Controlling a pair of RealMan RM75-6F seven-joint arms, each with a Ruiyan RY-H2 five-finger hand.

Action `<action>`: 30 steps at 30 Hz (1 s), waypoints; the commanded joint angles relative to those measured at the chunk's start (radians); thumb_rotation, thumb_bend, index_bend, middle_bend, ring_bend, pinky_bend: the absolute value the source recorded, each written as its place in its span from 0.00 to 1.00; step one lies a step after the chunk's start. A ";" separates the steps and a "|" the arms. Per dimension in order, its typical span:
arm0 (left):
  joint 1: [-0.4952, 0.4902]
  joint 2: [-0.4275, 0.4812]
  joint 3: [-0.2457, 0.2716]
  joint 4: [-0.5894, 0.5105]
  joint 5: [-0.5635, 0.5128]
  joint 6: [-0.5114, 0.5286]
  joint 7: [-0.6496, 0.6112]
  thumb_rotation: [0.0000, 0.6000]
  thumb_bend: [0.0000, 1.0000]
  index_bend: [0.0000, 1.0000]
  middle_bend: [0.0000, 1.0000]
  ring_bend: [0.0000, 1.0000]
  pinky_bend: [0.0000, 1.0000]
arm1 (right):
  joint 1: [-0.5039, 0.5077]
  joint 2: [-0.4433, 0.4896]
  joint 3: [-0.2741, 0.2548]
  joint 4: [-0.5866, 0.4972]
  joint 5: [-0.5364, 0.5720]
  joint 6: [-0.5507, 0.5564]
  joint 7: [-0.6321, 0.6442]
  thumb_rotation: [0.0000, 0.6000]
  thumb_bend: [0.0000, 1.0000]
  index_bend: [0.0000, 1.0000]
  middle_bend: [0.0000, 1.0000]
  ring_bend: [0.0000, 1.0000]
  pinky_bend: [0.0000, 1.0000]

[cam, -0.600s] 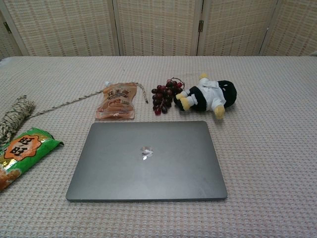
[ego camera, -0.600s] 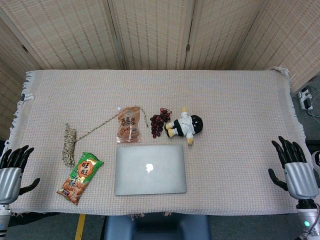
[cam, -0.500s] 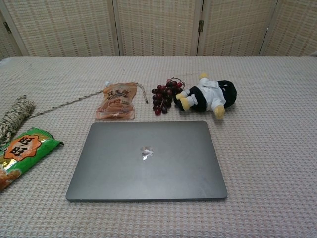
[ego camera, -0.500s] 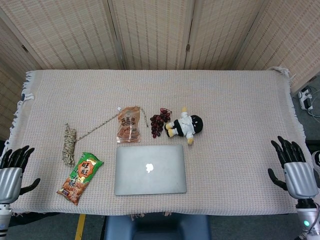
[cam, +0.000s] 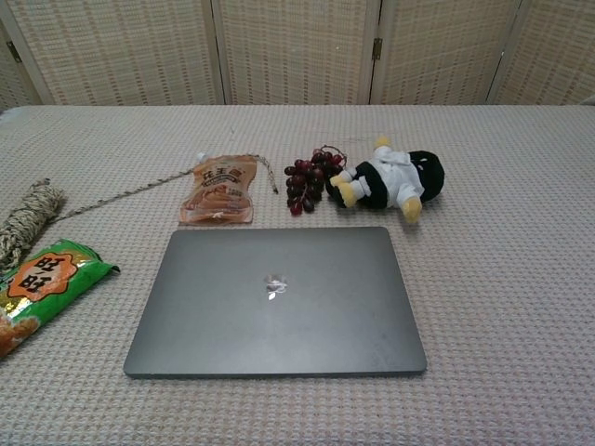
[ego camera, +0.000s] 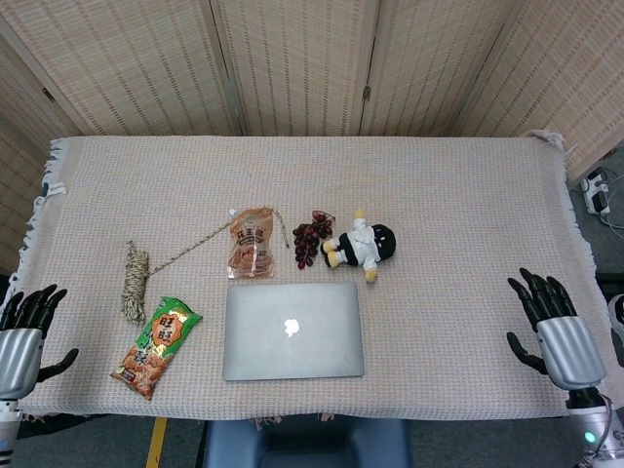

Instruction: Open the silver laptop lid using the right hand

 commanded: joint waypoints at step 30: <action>-0.012 0.005 0.026 -0.014 0.073 0.002 -0.007 1.00 0.26 0.14 0.12 0.12 0.00 | 0.472 -0.371 0.052 -0.059 -0.053 -0.579 -0.235 1.00 0.41 0.00 0.00 0.00 0.00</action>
